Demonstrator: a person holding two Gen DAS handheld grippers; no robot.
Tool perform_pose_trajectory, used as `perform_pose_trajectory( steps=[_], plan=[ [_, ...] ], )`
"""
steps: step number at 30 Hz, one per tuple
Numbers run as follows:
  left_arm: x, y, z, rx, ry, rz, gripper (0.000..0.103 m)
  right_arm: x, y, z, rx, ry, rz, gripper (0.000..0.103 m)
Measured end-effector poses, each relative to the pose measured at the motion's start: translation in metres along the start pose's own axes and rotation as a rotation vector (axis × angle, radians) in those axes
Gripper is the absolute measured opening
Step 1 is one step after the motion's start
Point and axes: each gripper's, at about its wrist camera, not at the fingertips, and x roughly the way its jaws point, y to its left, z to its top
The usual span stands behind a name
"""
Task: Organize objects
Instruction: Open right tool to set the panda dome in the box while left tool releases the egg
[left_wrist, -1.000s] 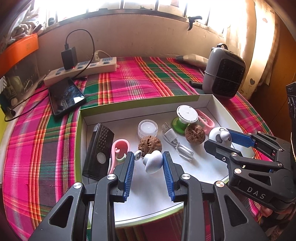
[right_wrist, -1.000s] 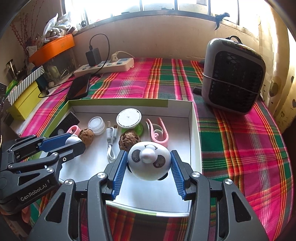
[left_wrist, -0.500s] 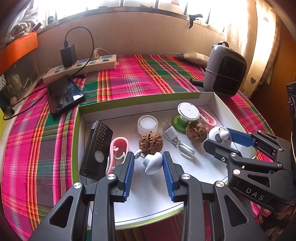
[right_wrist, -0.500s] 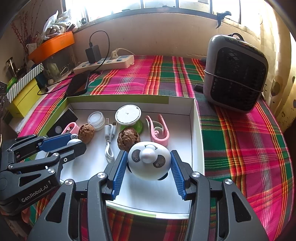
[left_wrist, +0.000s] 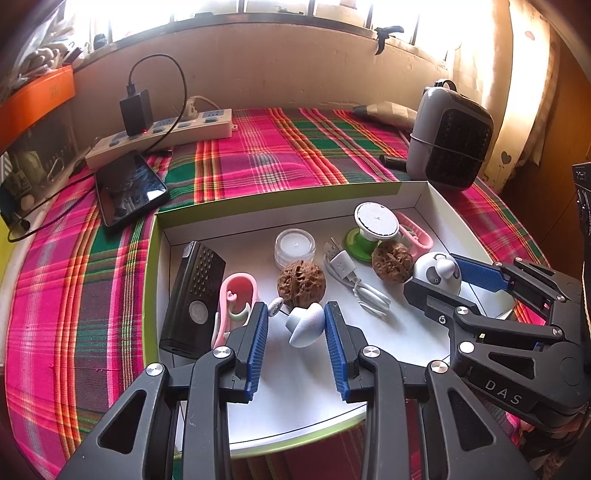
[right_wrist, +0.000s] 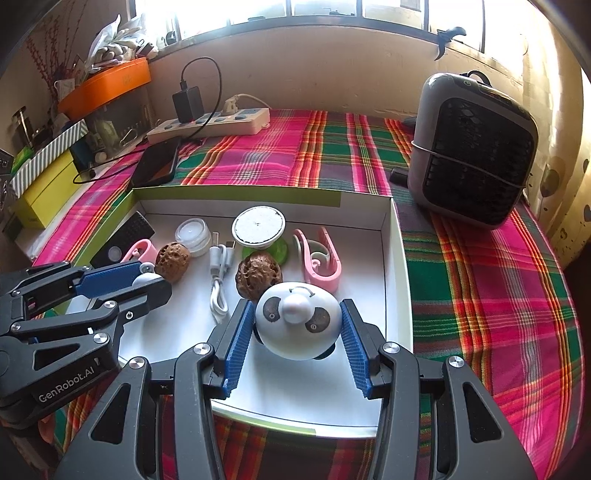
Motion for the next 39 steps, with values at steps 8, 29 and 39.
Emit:
perform_pose_trajectory(
  steps=[8, 29, 39],
  plan=[
    [0.000, 0.000, 0.000, 0.001, -0.001, 0.000, 0.029, -0.001, -0.001, 0.000, 0.012, -0.012, 0.004, 0.049],
    [-0.010, 0.002, -0.003, -0.008, -0.015, 0.013, 0.030, -0.011, 0.001, 0.001, 0.027, -0.040, 0.007, 0.058],
    [-0.028, -0.004, -0.007, -0.012, -0.040, 0.024, 0.030, -0.025, 0.006, 0.001, 0.028, -0.062, -0.004, 0.058]
  ],
)
